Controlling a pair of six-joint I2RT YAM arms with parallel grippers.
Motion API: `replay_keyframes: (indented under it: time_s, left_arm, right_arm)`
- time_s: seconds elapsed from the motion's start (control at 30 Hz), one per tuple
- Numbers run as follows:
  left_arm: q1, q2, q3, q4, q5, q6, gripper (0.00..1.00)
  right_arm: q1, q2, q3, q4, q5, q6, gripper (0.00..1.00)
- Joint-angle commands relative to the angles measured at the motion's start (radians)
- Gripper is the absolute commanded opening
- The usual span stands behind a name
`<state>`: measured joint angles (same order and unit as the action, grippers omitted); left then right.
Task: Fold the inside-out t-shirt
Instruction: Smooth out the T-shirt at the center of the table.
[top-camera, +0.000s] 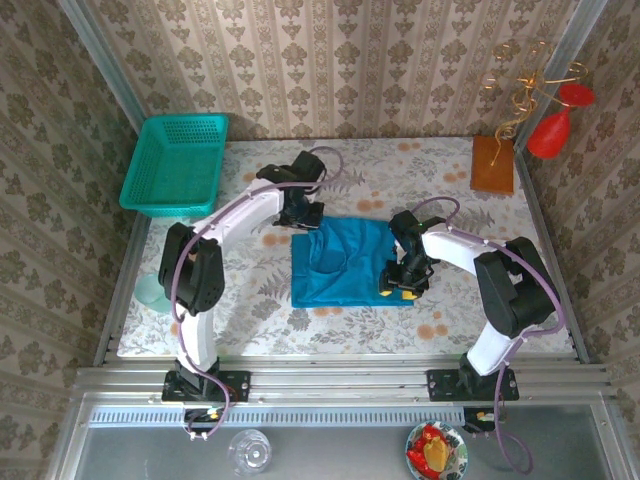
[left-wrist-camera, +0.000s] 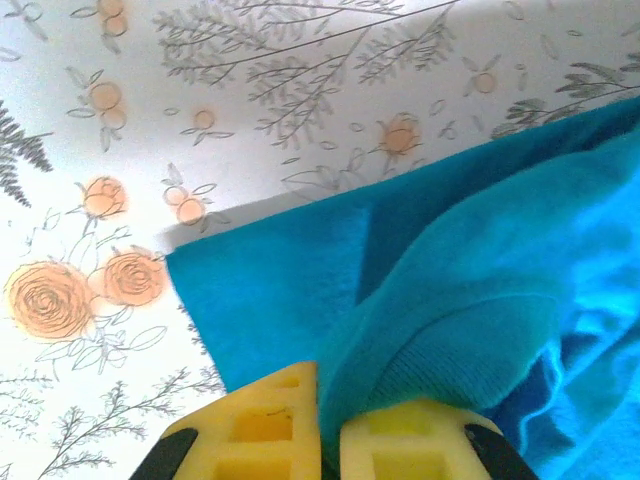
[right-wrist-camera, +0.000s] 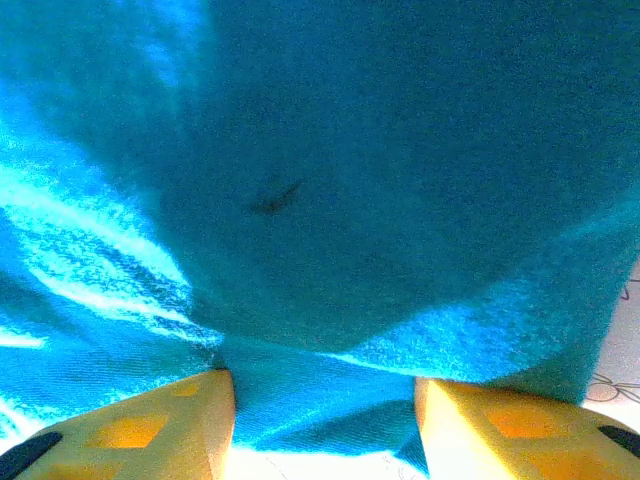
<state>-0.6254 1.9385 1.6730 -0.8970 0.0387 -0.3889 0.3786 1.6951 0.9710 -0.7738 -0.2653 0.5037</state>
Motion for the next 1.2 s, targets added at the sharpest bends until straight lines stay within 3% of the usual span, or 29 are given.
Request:
replay_keyframes:
  time_s: [0.0,0.3,0.53,0.63,0.93,1.17]
  left_arm:
    - [0.028,0.020,-0.022,-0.022,0.056,0.026,0.08]
    - [0.115,0.195,0.041,-0.034,0.022,0.071,0.27]
    - [0.128,0.073,-0.016,-0.033,-0.036,0.059,0.45]
    - [0.125,0.018,-0.055,-0.049,-0.020,0.046,0.46]
    - [0.023,-0.065,-0.213,0.089,0.218,-0.037,0.44]
    - [-0.031,0.051,-0.207,0.077,0.150,-0.046,0.45]
  right_arm:
    - [0.008,0.014,-0.019,-0.017,0.037,-0.001,0.53]
    - [0.010,-0.004,-0.016,-0.036,0.043,-0.002,0.53]
    - [0.021,-0.038,-0.003,-0.053,0.043,0.007,0.53]
    - [0.030,-0.040,0.005,-0.062,0.044,0.010,0.53]
    - [0.064,-0.063,0.055,-0.090,0.040,0.025,0.53]
    - [0.076,-0.031,0.054,-0.084,0.048,0.016,0.53]
